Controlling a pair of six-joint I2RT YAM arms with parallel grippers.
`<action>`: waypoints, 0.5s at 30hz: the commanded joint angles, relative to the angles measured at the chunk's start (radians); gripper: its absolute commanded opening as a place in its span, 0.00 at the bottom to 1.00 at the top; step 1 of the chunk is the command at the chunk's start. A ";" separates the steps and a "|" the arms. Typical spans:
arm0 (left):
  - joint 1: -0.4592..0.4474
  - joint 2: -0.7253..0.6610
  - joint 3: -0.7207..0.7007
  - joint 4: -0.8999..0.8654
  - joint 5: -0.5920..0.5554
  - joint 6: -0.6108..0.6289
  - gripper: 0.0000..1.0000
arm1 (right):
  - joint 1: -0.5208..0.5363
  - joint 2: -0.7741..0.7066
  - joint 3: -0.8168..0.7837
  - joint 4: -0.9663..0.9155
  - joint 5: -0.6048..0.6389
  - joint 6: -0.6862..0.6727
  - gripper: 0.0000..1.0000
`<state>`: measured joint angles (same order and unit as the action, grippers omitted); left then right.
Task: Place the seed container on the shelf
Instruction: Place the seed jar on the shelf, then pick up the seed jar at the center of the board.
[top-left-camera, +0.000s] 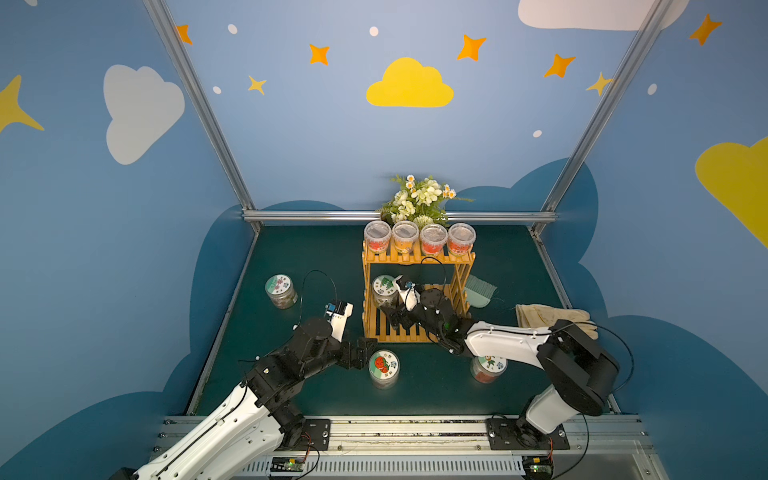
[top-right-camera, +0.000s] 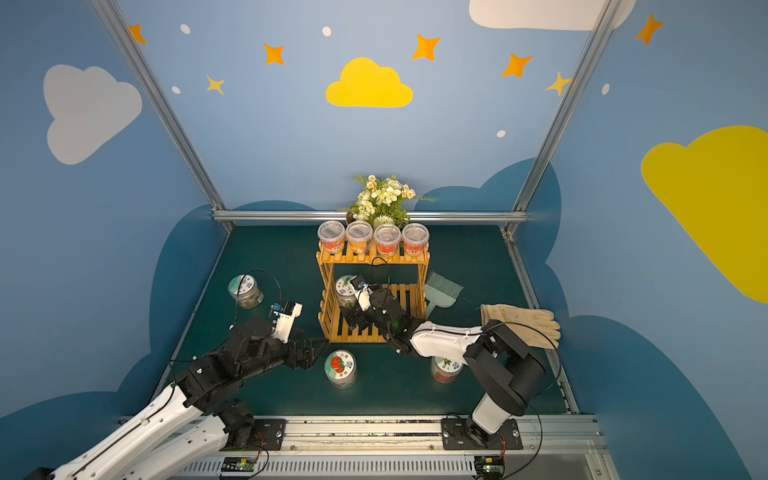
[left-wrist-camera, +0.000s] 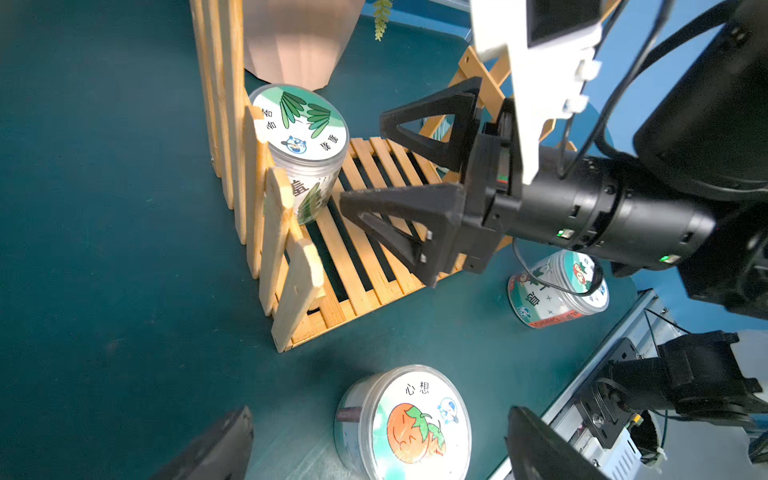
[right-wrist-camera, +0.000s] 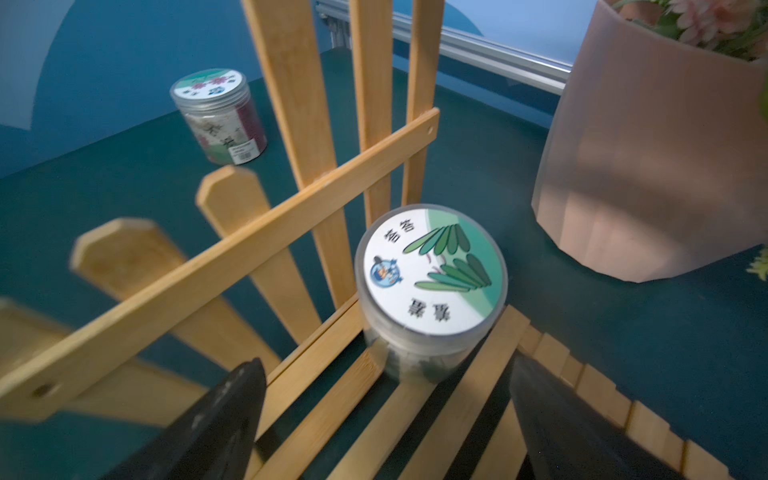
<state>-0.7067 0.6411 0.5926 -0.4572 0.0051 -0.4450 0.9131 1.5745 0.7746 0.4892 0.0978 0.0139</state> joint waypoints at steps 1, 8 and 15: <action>0.004 -0.007 0.023 -0.013 0.060 0.039 0.99 | 0.011 -0.117 -0.015 -0.198 -0.064 -0.010 0.98; -0.015 0.038 -0.011 -0.007 0.174 0.016 0.94 | 0.060 -0.329 -0.150 -0.317 -0.076 0.006 0.96; -0.303 0.127 -0.031 0.000 -0.090 0.058 1.00 | 0.094 -0.502 -0.246 -0.416 -0.075 0.043 0.96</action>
<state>-0.9211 0.7441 0.5732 -0.4595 0.0479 -0.4229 0.9989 1.1294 0.5472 0.1329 0.0349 0.0311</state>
